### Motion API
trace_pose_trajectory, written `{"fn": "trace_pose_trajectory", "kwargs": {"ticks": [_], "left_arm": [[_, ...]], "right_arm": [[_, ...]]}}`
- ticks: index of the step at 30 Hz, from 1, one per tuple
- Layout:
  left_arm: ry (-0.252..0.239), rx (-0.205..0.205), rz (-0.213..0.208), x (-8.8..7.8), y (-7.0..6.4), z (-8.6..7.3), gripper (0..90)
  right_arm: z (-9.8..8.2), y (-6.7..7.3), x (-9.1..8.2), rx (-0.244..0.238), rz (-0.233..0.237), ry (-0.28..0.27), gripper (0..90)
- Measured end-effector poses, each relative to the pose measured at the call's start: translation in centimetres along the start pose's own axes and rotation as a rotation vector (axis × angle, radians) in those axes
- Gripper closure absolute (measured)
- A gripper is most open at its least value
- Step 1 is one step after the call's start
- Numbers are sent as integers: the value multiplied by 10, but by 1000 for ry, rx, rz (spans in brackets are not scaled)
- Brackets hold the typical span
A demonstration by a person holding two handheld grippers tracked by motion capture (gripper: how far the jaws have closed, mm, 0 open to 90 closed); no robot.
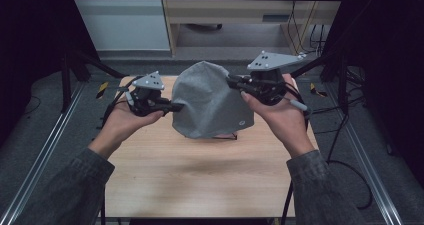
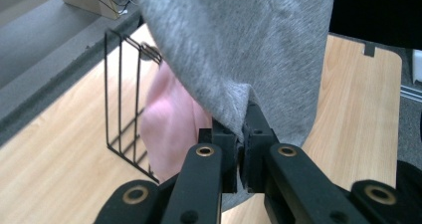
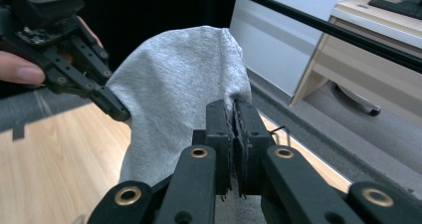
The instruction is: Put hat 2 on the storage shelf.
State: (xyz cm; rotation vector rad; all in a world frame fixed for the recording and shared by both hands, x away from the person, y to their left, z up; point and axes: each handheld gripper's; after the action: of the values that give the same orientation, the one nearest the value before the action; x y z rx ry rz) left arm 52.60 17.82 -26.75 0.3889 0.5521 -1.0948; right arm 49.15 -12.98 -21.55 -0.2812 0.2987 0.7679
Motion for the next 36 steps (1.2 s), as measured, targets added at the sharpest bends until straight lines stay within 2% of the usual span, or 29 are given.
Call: {"fn": "trace_pose_trajectory", "kwargs": {"ticks": [3,8,10,16,20,23,29,31,34,36], "left_arm": [[14,14,9,-1,5,13,867],[10,15,25,-1,11,31,868],[11,16,30,0,16,39,868],[-15,10,59,-2,36,57,868],[-31,6,78,-2,45,64,868],[-43,7,112,-1,52,71,868],[-106,-33,143,1,65,75,868],[-105,-44,151,6,68,73,868],[-106,-62,159,13,71,70,868],[-95,-46,181,17,73,70,868]], "right_arm": [[4,-13,-3,37,-5,-22,863],[15,-29,-6,68,-18,-44,863],[21,-36,-3,67,-33,-36,863],[38,-54,5,79,-69,-60,864],[43,-66,9,110,-79,-82,863],[46,-73,13,121,-92,-89,863],[46,-82,23,119,-140,-92,863],[42,-86,27,124,-151,-93,863],[36,-90,33,138,-146,-89,863],[32,-91,38,137,-145,-89,863]]}}
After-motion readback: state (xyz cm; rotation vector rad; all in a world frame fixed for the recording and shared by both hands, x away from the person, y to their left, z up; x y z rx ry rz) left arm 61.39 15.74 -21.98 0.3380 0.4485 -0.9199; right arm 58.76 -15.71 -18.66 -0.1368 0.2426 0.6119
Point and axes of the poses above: each handheld gripper's, and its own axes: x roughly forward along the jaws, z roughly out of its top, y roughly to its left, and after that the axes turned 2 degrees about -z, right-handed
